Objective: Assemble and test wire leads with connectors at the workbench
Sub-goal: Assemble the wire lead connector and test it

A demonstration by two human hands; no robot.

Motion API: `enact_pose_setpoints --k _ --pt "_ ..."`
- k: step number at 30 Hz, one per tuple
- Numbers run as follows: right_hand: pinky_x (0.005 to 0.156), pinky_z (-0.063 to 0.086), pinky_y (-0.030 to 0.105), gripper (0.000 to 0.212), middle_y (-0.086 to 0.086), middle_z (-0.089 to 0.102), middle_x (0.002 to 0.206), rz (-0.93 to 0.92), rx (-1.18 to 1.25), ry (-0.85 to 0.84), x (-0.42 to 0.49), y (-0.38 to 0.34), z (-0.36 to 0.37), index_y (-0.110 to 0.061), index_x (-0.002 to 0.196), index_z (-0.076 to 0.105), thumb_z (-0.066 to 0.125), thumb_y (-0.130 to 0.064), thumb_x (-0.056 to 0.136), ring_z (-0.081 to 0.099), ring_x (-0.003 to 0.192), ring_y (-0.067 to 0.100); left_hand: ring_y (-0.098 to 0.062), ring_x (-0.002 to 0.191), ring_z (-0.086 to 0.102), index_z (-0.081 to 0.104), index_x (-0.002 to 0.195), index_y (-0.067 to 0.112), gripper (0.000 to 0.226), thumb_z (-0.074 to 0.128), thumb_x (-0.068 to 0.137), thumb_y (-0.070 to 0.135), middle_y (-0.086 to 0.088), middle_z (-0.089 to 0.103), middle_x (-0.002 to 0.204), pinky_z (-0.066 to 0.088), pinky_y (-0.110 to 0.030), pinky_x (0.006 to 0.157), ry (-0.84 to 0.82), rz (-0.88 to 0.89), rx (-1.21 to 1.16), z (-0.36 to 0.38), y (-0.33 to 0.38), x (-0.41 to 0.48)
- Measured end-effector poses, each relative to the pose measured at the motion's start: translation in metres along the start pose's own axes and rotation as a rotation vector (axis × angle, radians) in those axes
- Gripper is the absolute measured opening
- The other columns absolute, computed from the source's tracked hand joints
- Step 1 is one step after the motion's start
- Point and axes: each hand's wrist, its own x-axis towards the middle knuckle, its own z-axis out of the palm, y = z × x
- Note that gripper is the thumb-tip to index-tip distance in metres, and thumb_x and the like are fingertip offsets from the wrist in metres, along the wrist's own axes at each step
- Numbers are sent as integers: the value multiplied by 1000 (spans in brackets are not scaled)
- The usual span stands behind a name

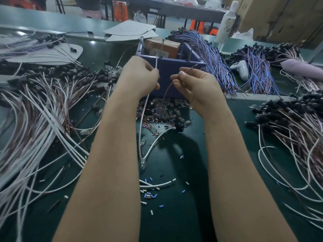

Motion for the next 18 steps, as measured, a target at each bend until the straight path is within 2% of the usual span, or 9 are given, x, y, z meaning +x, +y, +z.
enact_pose_setpoints --k 4,7,9,11,13,15,18 --pt "47 47 15 14 7 66 68 -117 -120 179 3 6 3 -11 84 55 51 -7 97 55 44 5 8 34 43 69 71 13 29 48 91 14 3 61 52 35 -12 44 5 -20 15 7 -3 4" --pt "41 41 16 10 6 64 62 -124 -171 228 5 8 1 -16 93 54 46 -14 100 48 37 6 9 34 43 68 72 13 29 48 92 15 5 59 50 35 -17 50 15 -22 -6 12 -4 5" --pt "41 41 15 11 5 61 62 -90 -180 222 7 9 1 -16 102 53 43 -12 100 47 38 5 6 36 45 65 70 14 29 48 93 15 4 59 52 36 -19 53 40 -17 -38 15 -5 6" --pt "44 43 14 16 4 60 67 -49 -194 211 9 8 1 -14 108 52 43 -5 98 50 44 4 0 47 49 60 65 16 31 46 92 13 3 60 57 39 -21 60 72 -27 -82 17 -5 5" --pt "46 43 13 16 4 60 69 -52 -232 207 11 7 2 -10 105 53 44 0 96 51 48 4 -13 57 49 56 62 18 33 42 90 7 -2 59 63 43 -26 66 85 -54 -163 18 -5 6" --pt "46 44 13 13 5 61 67 -87 -269 213 11 8 1 -8 100 56 45 -1 96 51 46 4 -13 58 47 56 68 16 30 40 91 5 0 58 65 43 -30 68 76 -81 -253 19 -4 7" --pt "43 42 15 13 5 63 63 -110 -319 219 9 9 -2 -14 106 55 44 -9 99 49 38 4 -9 63 50 53 98 10 13 41 94 7 4 61 69 47 -33 77 101 -86 -314 22 -4 10"
